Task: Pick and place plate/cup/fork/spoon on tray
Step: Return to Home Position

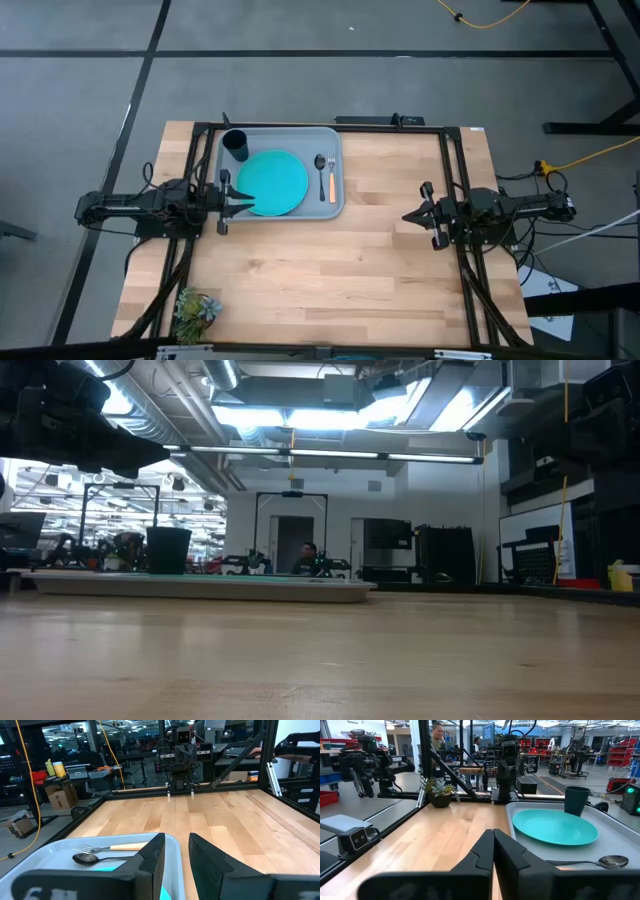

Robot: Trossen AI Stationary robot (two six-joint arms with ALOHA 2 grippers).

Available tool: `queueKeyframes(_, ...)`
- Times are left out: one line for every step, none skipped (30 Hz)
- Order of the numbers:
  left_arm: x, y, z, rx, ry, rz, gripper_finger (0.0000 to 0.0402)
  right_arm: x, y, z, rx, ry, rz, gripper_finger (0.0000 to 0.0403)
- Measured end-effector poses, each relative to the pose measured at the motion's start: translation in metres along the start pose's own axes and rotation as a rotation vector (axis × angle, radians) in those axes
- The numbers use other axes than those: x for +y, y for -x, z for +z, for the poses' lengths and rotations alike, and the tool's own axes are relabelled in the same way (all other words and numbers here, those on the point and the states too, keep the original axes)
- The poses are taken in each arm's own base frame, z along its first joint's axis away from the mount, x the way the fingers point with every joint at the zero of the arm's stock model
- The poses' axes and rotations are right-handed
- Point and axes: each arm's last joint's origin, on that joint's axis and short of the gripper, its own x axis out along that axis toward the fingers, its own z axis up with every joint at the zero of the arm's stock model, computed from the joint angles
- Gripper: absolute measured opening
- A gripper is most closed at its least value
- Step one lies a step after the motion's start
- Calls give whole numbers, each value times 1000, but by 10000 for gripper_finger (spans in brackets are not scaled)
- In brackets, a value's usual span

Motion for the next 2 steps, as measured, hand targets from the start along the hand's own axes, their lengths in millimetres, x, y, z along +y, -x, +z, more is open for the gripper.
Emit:
queueKeyframes(0, 0, 0, 0, 0, 0, 80, 0, 0, 0, 0, -1, 0, 12)
queueKeyframes(0, 0, 0, 0, 0, 0, 80, 0, 0, 0, 0, -2, 0, 12)
